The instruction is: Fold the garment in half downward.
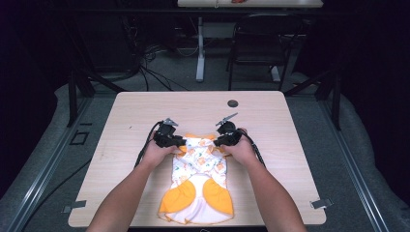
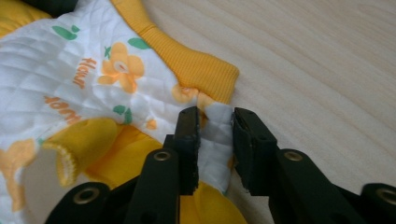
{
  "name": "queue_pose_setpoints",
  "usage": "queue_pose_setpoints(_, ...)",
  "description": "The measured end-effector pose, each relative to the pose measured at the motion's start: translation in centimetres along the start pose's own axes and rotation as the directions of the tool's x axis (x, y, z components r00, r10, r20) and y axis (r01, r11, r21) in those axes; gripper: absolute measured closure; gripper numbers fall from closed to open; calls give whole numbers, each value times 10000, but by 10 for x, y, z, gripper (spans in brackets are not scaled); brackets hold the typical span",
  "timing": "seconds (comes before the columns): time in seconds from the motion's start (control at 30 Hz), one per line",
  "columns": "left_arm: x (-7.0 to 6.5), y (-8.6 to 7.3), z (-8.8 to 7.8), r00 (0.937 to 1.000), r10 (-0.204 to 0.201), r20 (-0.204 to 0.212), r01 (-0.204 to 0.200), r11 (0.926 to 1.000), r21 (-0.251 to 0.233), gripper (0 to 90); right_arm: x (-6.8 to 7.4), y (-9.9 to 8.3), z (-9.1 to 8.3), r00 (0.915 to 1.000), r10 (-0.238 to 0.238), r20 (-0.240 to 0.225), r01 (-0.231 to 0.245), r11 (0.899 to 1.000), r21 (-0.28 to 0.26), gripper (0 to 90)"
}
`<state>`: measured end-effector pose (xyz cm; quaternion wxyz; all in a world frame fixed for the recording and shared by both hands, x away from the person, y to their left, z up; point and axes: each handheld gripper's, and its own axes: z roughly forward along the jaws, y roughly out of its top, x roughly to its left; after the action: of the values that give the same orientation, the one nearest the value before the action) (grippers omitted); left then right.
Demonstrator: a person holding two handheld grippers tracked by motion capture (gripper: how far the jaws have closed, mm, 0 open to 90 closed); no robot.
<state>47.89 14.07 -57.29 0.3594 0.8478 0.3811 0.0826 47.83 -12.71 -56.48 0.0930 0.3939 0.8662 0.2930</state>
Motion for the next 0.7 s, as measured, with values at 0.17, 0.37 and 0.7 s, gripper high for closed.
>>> queue_pose_setpoints(0.17,1,-1,-1,10000,-29,-74,29,10000,27,780,1,1,-1,9999,-133,-70,134,9998,157,806)
queue_pose_setpoints(0.37,-3,3,-5,9999,75,-69,-75,10000,39,870,3,2,-6,9998,-202,-83,203,9997,122,859)
queue_pose_setpoints(0.7,-7,12,-24,9996,276,-8,-276,9986,-457,887,5,5,-27,9986,-478,-214,469,9981,-387,866)
